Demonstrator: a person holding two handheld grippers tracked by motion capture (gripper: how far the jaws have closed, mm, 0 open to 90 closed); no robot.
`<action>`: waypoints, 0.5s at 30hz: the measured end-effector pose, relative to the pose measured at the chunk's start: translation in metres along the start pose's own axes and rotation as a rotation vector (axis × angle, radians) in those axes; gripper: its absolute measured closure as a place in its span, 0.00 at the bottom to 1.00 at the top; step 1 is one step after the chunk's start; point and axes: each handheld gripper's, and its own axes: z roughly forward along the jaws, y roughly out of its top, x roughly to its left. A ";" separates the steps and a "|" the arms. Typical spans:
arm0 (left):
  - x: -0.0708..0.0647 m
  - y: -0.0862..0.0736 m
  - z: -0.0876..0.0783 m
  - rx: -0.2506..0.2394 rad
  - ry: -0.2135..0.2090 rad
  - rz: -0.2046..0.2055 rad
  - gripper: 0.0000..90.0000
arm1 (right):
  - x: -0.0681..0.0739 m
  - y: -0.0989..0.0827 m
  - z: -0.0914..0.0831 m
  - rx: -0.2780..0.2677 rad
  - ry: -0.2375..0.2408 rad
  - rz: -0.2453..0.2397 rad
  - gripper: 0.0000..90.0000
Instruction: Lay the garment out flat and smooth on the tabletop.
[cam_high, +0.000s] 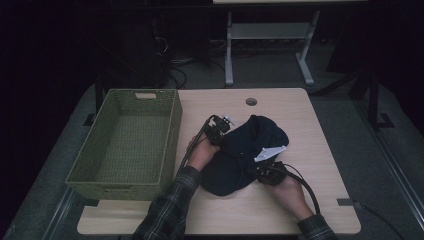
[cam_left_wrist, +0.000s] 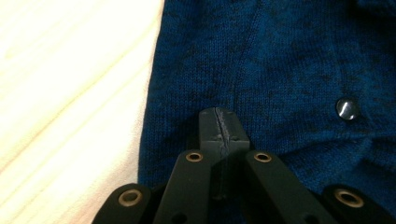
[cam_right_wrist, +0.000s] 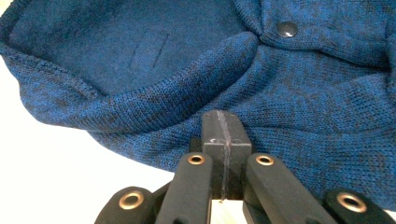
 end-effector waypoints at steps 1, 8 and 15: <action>0.000 -0.001 0.000 0.000 -0.006 -0.007 1.00 | 0.000 0.000 0.000 0.000 -0.001 0.001 1.00; -0.003 -0.014 -0.007 0.010 -0.067 -0.034 1.00 | -0.007 -0.007 -0.008 0.014 -0.026 0.017 1.00; -0.019 -0.034 -0.017 0.000 -0.098 -0.027 1.00 | -0.014 -0.014 -0.016 0.025 -0.052 0.031 1.00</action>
